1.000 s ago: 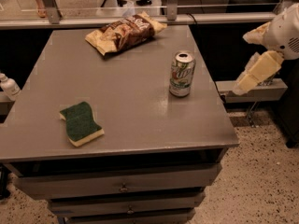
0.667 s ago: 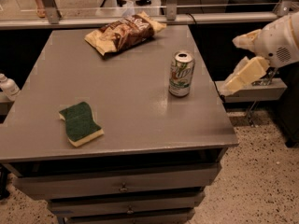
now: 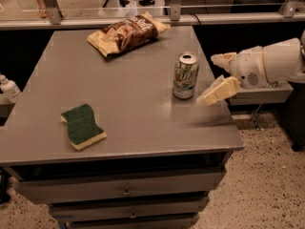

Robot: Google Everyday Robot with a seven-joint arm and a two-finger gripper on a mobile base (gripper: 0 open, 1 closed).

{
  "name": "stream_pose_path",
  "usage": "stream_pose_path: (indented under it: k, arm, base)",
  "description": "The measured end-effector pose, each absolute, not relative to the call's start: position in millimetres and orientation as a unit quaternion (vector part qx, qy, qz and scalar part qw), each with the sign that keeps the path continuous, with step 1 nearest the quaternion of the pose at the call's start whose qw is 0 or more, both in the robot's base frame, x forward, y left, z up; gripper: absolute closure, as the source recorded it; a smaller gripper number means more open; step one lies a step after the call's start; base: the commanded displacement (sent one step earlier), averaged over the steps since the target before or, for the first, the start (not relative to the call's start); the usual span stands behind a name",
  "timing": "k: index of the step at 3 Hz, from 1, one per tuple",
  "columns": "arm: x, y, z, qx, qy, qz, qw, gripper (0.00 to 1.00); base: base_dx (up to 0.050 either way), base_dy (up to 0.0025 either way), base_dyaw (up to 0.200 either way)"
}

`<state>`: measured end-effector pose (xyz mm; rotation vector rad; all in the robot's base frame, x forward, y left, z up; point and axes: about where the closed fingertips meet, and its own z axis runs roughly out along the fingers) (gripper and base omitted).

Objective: Knock 7up can over

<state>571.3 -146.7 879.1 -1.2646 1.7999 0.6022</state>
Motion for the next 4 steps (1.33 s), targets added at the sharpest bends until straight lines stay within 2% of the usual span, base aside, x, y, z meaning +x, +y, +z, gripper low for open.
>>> stream_pose_path:
  k: [1,2,4]
  arm:
    - [584,-128,870,-0.480,0.704,0.278,0.444,0.00]
    - [593,-108,866,-0.440,0.691,0.327,0.471,0.18]
    - [604,-90,874,-0.405,0.670,0.368,0.501,0.65]
  base:
    - [0.000,0.00000,0.000]
    - [0.000,0.00000,0.000]
    - [0.000,0.00000,0.000]
